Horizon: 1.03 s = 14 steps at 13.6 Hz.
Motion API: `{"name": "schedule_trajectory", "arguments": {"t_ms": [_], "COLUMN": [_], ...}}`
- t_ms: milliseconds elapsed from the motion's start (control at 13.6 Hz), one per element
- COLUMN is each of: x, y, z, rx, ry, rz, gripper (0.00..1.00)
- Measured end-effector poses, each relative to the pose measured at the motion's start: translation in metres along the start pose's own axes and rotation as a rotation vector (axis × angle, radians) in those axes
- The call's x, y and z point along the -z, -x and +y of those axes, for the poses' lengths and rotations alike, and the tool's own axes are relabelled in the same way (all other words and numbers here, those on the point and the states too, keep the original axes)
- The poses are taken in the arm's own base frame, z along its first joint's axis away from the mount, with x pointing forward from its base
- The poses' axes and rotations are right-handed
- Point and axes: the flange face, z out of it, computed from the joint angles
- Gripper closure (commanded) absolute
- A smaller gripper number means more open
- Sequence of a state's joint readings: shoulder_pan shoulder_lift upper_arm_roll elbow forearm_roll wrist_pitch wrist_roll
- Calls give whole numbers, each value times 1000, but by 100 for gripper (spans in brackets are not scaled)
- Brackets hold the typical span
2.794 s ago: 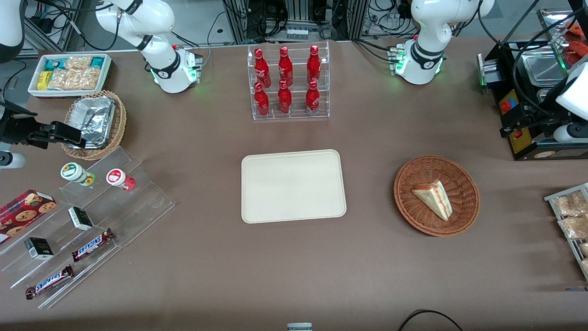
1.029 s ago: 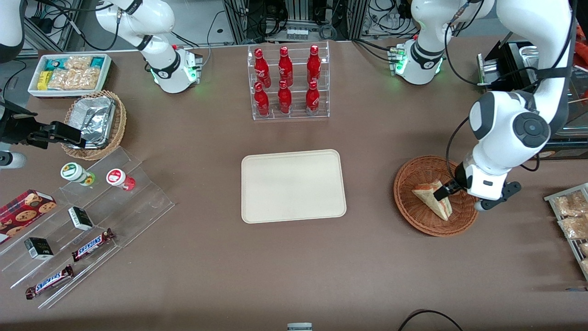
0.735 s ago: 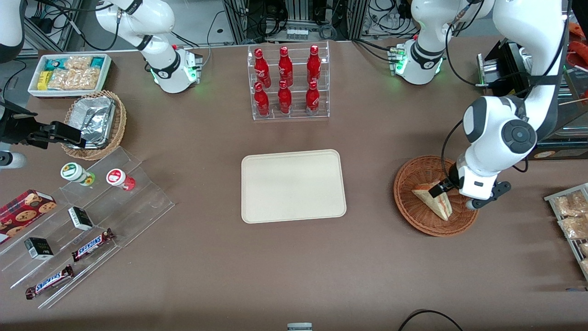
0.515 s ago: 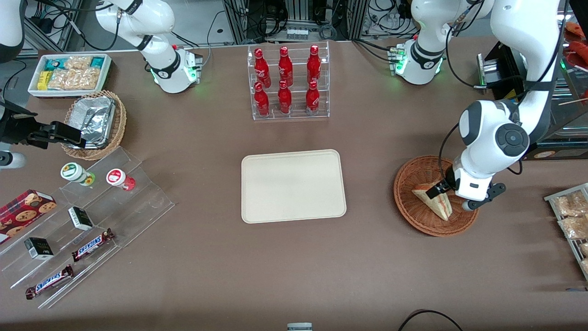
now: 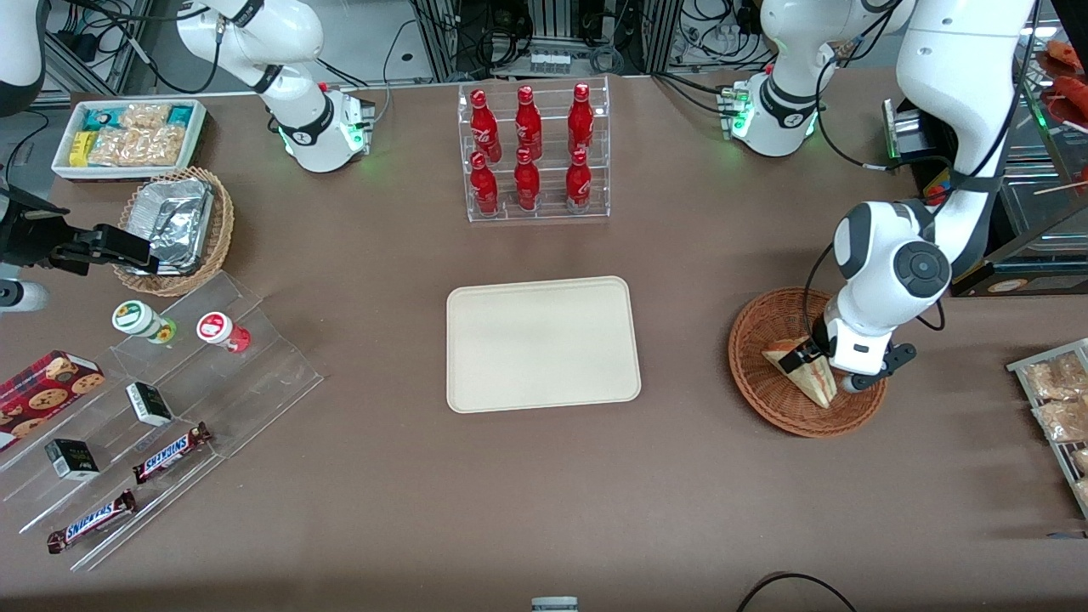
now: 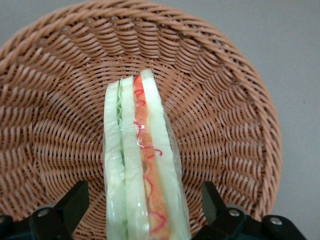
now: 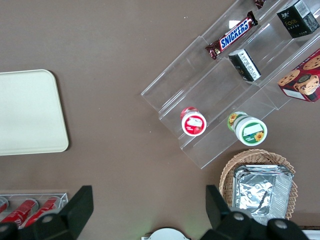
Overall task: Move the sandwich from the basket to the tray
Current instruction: 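Close the left gripper on the upright sandwich and lift it, then carry the held sandwich from the basket over the cream tray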
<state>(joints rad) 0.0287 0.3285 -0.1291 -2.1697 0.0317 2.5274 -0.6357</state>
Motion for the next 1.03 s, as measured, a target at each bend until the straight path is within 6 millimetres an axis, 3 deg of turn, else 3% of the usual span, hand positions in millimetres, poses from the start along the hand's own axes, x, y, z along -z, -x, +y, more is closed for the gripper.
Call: {"name": "schedule_trajectory", "arguments": {"t_ms": [147,221,368,441,662,882,1029], "x": [-8,-9,-8,-7,11,62,108], "y": [1,1,0,0,-2,-3,15], "z": [0,0,0,0,1,12,47], "rx": [2,3,2,1,-21,-56,-118], "ry": [-2,-3,-2,-1,-33,-80,-78], "rz": [-6,-8,-5,-3,-8,-14,-8], "gripper": [54,73,95,99,100,99,99]}}
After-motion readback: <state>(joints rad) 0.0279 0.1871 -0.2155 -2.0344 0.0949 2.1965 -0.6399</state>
